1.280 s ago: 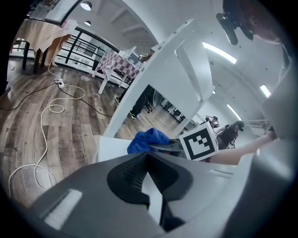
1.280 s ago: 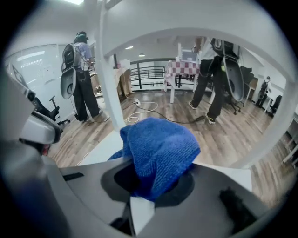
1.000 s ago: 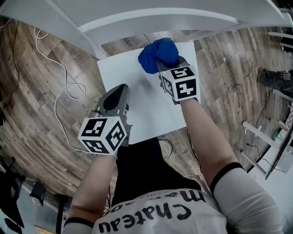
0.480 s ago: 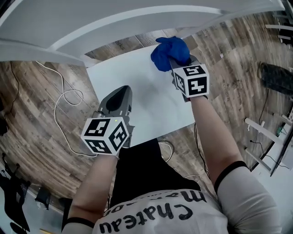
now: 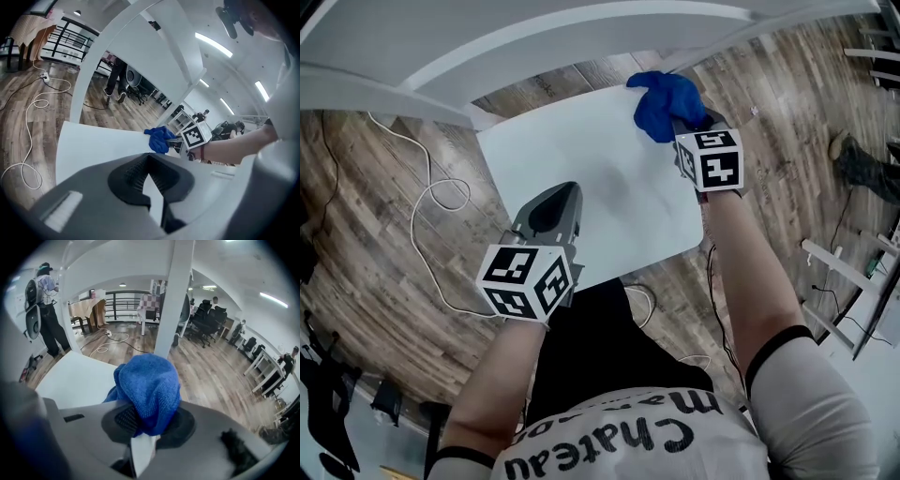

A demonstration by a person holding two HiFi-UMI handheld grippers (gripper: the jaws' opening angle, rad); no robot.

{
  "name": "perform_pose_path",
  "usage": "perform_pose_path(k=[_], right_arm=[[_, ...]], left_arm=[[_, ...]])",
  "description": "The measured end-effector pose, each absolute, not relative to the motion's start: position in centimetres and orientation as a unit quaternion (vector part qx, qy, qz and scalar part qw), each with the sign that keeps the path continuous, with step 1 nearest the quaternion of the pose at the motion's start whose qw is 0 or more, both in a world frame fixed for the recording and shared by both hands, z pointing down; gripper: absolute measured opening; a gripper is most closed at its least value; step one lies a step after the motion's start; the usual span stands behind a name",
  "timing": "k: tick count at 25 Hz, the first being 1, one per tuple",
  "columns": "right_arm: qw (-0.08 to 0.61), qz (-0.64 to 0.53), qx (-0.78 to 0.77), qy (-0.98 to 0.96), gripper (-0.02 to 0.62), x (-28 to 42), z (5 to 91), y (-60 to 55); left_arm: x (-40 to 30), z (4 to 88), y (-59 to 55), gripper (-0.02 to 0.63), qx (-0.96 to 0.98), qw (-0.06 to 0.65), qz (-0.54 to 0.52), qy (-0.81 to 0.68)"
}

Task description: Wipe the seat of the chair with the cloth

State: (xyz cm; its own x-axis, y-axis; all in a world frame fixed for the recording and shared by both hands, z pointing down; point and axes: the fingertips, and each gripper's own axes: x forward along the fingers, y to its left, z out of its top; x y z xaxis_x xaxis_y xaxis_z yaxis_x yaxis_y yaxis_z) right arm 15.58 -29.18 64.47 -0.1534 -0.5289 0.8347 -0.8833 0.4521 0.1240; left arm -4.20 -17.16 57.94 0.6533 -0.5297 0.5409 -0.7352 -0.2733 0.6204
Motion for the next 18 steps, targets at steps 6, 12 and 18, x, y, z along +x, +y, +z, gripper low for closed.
perform_pose_path(k=[6,12,18], right_arm=[[0.375,0.212,0.500,-0.751,0.071,15.2,61.1,-27.2],[0.349,0.204,0.407,-0.819,0.071,5.1,58.8,-22.4],[0.312,0.234,0.261,-0.883,0.071,-8.2,58.1,-18.1]], left_arm=[[-6.0,57.0,-16.5,0.009,0.772,0.467,0.104,-0.418],[-10.2,55.7,-16.1,0.009,0.754,0.458,0.111,-0.458],[-13.3,54.6,-15.8,0.009,0.744,0.456,0.101,-0.478]])
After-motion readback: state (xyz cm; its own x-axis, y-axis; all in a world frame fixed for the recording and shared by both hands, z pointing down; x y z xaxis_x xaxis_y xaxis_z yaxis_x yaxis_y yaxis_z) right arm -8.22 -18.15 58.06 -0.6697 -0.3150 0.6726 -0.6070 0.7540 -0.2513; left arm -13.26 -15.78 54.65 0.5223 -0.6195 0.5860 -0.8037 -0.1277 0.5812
